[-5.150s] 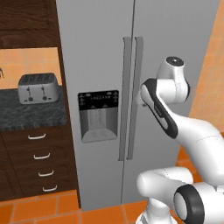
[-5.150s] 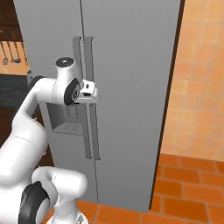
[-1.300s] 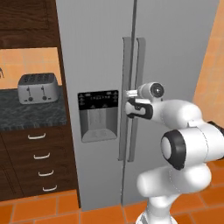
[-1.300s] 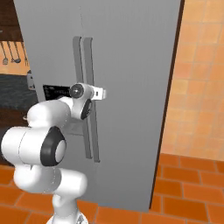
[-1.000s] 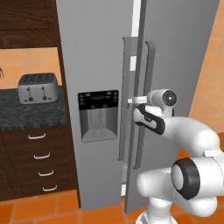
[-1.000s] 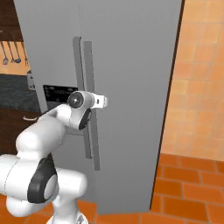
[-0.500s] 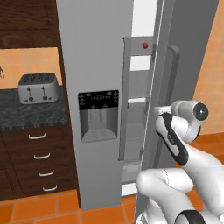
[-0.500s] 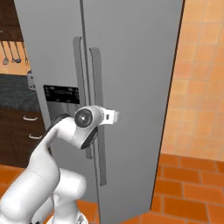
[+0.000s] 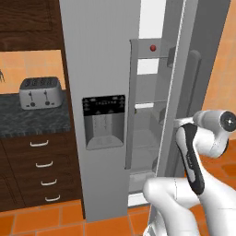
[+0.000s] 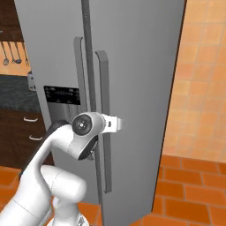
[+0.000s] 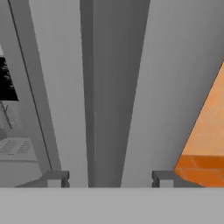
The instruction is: Take the strawberry from the fridge and place it on top of the pancake, located on the dining counter.
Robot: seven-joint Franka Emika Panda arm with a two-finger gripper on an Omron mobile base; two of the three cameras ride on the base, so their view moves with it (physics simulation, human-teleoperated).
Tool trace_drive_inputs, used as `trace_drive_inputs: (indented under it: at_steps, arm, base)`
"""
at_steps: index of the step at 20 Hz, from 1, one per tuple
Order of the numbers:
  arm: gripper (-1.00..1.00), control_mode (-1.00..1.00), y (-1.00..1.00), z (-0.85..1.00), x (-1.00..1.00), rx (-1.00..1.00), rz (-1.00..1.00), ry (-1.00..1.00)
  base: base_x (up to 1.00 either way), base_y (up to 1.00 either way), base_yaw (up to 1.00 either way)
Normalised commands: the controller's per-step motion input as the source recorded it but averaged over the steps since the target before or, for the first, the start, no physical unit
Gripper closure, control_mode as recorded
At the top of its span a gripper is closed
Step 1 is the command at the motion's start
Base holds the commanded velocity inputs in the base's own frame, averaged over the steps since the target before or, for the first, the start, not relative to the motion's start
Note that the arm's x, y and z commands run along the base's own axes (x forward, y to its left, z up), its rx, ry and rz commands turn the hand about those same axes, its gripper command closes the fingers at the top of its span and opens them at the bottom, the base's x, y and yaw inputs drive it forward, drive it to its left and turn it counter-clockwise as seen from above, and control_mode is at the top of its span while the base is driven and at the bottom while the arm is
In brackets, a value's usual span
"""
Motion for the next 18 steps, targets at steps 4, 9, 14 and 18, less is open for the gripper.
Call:
trace_drive_inputs:
  at_steps: [4,9,14,18]
  arm:
    - [-1.00,-1.00,0.00,0.37,-0.93,0.00,-0.04,0.03]
    - [-1.00,-1.00,-0.48,0.45,-0.17,0.00,0.00,0.09]
    - [-1.00,-1.00,-0.66,0.22,-0.22,0.00,0.00,0.00]
    - [-1.00,-1.00,0.30,0.54,-0.84,-0.04,0.00,0.00]
  base:
    - [0.00,0.00,0.00]
    - [0.00,0.00,0.00]
    - [0.00,0.00,0.00]
    - [0.00,0.00,0.00]
